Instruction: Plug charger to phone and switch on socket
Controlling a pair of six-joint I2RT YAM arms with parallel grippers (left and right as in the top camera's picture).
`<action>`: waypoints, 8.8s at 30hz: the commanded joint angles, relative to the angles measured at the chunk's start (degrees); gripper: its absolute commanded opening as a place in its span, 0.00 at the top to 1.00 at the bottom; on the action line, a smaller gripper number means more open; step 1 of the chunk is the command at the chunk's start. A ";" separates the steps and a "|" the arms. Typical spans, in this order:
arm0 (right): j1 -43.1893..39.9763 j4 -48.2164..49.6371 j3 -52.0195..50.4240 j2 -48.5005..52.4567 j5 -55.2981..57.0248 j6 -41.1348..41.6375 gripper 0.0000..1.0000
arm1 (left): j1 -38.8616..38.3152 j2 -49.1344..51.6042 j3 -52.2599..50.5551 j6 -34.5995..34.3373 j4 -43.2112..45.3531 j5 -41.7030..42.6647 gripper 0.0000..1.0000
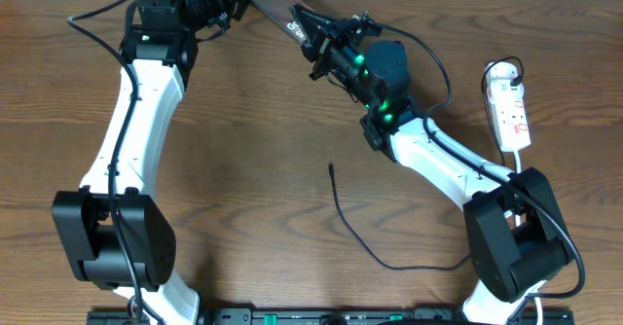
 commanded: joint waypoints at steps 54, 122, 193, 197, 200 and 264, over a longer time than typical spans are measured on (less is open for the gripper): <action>1.01 -1.31 1.07 -0.42 0.87 -0.46 0.99 | 0.13 -0.68 0.44 0.74 0.42 -0.48 0.53; 1.57 -1.33 1.05 -0.42 0.39 -0.52 0.01 | 4.39 -0.68 0.44 0.76 0.35 1.33 0.92; 6.80 -99.56 15.06 12.13 -0.76 -80.52 0.01 | 31.01 -0.63 0.37 12.63 5.14 51.56 0.92; 6.84 -100.24 15.06 12.31 0.48 -79.84 0.02 | 30.99 -0.63 0.37 13.07 5.11 51.54 0.93; 6.84 -100.65 15.06 12.37 2.75 -78.90 0.12 | 30.99 -0.63 0.37 13.29 5.09 51.56 0.92; 8.55 -96.96 15.02 15.34 9.46 -76.30 0.30 | 31.01 -0.63 0.37 13.88 4.92 51.54 0.93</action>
